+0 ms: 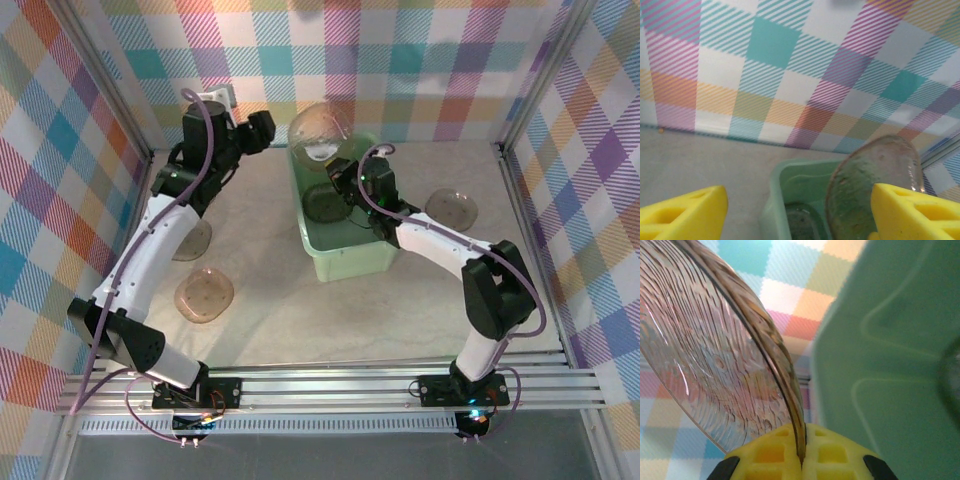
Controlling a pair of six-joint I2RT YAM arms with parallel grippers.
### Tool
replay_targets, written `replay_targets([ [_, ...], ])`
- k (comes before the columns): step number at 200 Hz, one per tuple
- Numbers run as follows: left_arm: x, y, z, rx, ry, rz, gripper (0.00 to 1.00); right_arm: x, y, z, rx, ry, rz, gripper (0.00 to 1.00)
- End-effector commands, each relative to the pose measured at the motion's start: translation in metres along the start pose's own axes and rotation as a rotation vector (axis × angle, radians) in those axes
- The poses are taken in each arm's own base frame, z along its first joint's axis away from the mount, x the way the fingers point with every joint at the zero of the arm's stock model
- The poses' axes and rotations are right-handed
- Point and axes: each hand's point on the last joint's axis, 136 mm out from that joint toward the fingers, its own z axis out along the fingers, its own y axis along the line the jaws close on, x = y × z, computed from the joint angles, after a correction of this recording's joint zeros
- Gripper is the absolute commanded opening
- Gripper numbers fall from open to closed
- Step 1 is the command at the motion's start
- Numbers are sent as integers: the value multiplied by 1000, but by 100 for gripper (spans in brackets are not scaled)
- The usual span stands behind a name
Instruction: Place the plates into the plastic bin on the countertop
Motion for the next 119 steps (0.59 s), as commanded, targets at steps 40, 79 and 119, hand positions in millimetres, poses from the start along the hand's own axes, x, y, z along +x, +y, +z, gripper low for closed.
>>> replay_targets([
  [40,40,56,32,-9,196,-171,76,-11,-43,-33,307,-141,133,0],
  [79,65,79,47,-27,291,-203,76,1,-68,-32,441,-154,200,0],
  [119,72,106,53,-73,320,-229,76,7,-82,-27,551,-156,245,0],
])
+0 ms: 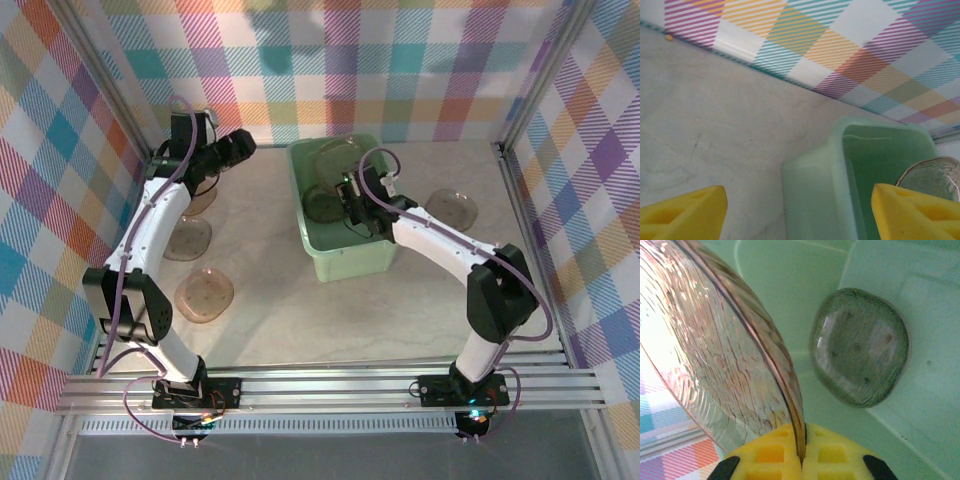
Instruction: Place the plates into the plastic bin on the countertop
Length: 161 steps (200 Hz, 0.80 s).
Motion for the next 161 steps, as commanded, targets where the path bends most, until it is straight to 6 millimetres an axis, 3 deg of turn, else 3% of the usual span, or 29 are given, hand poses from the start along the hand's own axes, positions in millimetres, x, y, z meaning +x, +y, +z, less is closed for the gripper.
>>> replay_targets([
  [1,4,16,3,-10,35,-30,76,0,-12,4,94,-26,51,0],
  [108,-1,42,9,-52,71,-37,76,39,-49,57,281,61,144,0],
  [161,9,52,11,-84,96,-28,75,41,-64,81,321,34,132,0],
])
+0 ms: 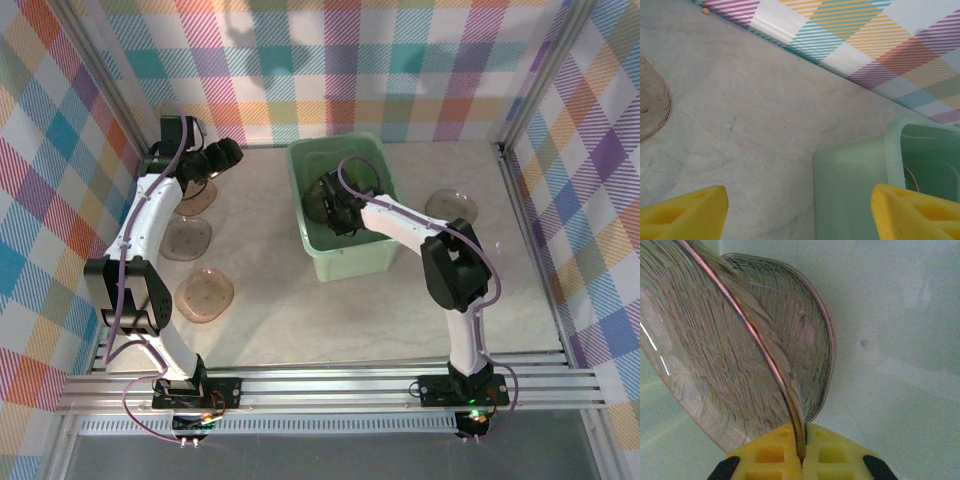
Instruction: Place the plates into the plastic bin on the countertop
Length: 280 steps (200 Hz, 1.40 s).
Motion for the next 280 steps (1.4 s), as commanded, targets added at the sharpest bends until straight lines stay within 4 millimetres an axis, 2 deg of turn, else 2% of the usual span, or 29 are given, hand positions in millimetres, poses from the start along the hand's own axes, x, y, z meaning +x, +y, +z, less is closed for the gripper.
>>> replay_targets([
  [1,0,5,-2,-9,13,14,75,4,5,6,5,-8,18,0],
  [46,5,9,1,-30,29,7,75,7,1,29,42,30,46,0],
  [115,8,15,2,-54,46,-10,74,5,-11,48,88,41,70,0],
  [175,6,12,2,-71,47,-23,74,2,0,61,78,64,78,0],
  [207,5,9,1,-79,43,-18,74,4,6,59,75,83,66,13],
  [219,4,9,0,-81,39,-20,74,6,7,58,77,98,66,23],
  [232,4,8,-1,-84,38,-18,74,8,9,55,72,117,53,39],
  [280,5,3,1,-84,37,-16,74,9,14,37,59,142,4,66],
])
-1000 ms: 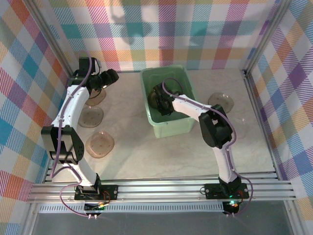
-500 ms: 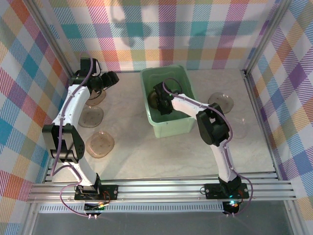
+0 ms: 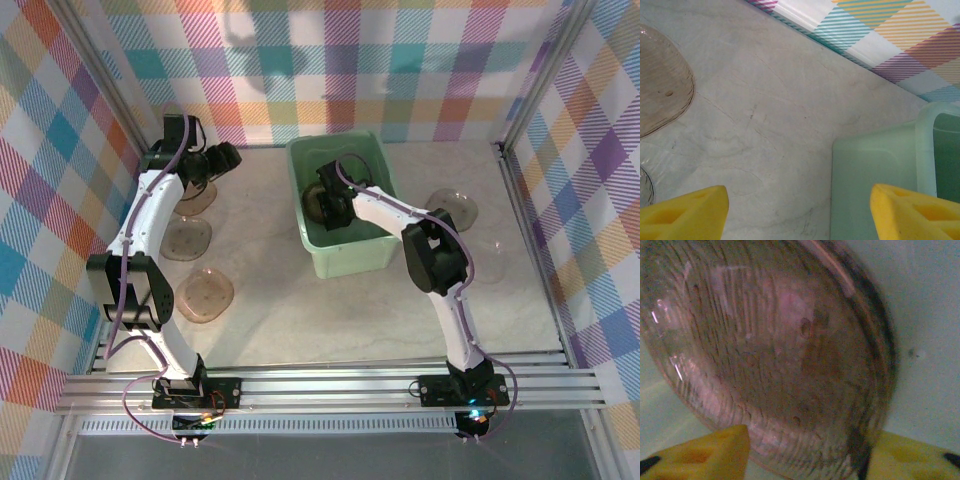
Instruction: Place the plates into the plastic bin on the countertop
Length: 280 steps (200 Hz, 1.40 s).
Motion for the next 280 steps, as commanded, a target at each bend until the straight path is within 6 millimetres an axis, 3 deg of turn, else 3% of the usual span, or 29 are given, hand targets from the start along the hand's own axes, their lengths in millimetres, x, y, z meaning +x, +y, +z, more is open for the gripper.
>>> replay_targets([
  [1,-3,-7,-4,-1,-4,-4,74,1,2,-19,7,22,-36,66],
  [32,-3,-14,-2,8,-5,4,74,3,1,-34,5,39,-46,88],
  [50,-3,-16,0,10,-6,8,74,1,6,-43,-20,27,-61,93],
  [56,-3,-17,0,10,-7,9,74,-1,8,-46,-24,24,-63,100],
  [117,-2,-20,2,6,-10,18,74,-1,18,-50,-85,33,-105,99],
  [143,-6,-18,4,-12,-20,32,75,-7,42,-71,-166,-16,-204,99],
  [185,-10,-13,17,-25,-9,22,75,-21,51,-97,-180,-62,-358,99],
  [230,-8,6,16,-80,12,-10,75,-34,84,-121,-259,-113,-479,99],
  [280,0,34,6,-156,39,-45,75,-38,98,-117,-256,-94,-507,97],
])
